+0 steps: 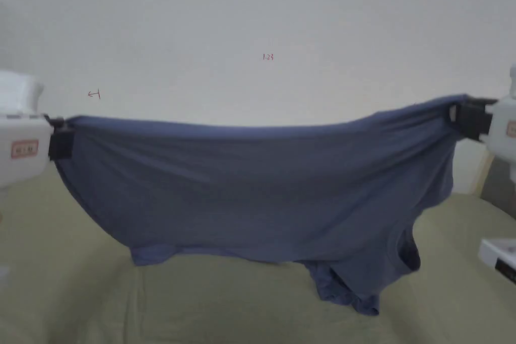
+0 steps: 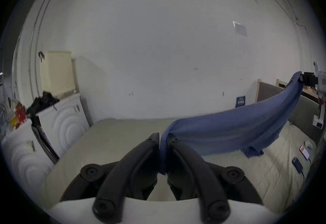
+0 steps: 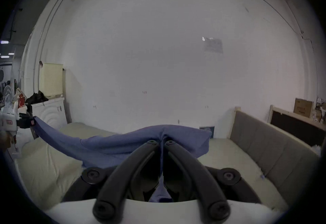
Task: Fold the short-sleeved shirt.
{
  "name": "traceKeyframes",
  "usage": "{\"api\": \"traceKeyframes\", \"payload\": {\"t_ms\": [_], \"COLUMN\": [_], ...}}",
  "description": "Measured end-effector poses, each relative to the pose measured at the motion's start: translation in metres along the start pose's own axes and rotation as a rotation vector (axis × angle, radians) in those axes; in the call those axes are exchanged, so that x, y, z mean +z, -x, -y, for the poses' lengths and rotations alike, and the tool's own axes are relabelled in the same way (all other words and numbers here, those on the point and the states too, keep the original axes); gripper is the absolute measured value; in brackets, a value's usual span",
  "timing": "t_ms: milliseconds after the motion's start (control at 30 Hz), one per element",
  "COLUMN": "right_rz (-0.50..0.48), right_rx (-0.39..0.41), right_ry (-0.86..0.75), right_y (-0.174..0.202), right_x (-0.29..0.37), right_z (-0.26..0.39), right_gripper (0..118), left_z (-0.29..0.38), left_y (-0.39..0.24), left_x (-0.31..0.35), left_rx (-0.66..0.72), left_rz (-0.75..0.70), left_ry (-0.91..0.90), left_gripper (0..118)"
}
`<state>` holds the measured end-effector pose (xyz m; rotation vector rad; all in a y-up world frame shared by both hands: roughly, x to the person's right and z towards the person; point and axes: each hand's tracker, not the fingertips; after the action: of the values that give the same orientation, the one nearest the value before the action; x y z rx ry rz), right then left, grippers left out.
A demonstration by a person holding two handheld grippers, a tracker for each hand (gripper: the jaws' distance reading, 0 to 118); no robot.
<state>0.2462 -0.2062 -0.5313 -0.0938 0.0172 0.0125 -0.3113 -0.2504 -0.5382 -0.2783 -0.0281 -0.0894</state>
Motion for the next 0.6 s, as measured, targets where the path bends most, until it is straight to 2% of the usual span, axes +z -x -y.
{"api": "traceKeyframes", "payload": {"t_ms": [167, 233, 467, 600], "right_rz": [-0.006, -0.011, -0.047, -0.055], "right_rx": [-0.061, -0.057, -0.086, -0.133], "right_ry": [0.073, 0.071, 0.11, 0.169], "right_y": [-0.007, -0.006, -0.005, -0.003], "right_x": [0.055, 0.084, 0.173, 0.209], "right_z": [0.076, 0.101, 0.162, 0.197], "right_gripper": [2, 2, 2, 2], "left_z": [0.074, 0.103, 0.174, 0.209], "left_y": [-0.006, -0.008, -0.002, -0.003], "left_x": [0.044, 0.068, 0.141, 0.168], "left_rx": [0.006, 0.021, 0.067, 0.052], "left_rz": [0.026, 0.029, 0.033, 0.031], "left_ry": [0.049, 0.053, 0.053, 0.055], "left_gripper": [10, 10, 10, 10]}}
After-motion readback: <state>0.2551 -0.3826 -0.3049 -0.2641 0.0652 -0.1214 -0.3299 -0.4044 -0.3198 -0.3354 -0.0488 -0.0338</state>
